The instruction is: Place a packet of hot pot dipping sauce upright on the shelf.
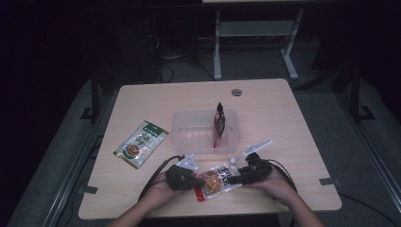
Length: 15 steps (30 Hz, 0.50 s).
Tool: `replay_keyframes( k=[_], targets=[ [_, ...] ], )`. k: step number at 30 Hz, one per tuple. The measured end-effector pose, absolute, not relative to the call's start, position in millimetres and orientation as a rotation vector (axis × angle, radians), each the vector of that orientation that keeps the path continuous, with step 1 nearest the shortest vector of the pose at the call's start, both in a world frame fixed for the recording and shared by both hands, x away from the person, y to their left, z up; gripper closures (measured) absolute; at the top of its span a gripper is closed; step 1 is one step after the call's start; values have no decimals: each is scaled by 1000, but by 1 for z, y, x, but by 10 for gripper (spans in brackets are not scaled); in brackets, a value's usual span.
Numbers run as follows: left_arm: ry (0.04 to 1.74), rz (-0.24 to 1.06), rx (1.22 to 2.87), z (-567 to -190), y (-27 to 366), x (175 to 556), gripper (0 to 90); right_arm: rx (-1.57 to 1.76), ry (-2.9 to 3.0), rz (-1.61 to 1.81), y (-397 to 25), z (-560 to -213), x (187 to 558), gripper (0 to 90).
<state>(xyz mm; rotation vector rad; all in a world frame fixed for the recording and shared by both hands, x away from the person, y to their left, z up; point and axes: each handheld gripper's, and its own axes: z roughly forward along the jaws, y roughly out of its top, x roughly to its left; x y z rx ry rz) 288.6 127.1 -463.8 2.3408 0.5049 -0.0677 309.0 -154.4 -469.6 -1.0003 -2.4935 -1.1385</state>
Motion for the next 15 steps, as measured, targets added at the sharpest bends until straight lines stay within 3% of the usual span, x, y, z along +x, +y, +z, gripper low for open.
replay_keyframes(
  k=[8,15],
  targets=[
    [494,-67,2337,-464,128,289,899,-995,-2463,-1189,-160,-465,311,771],
    [457,-45,2342,-464,128,287,898,-910,-2508,-1235,-157,-460,307,872]
  ],
)
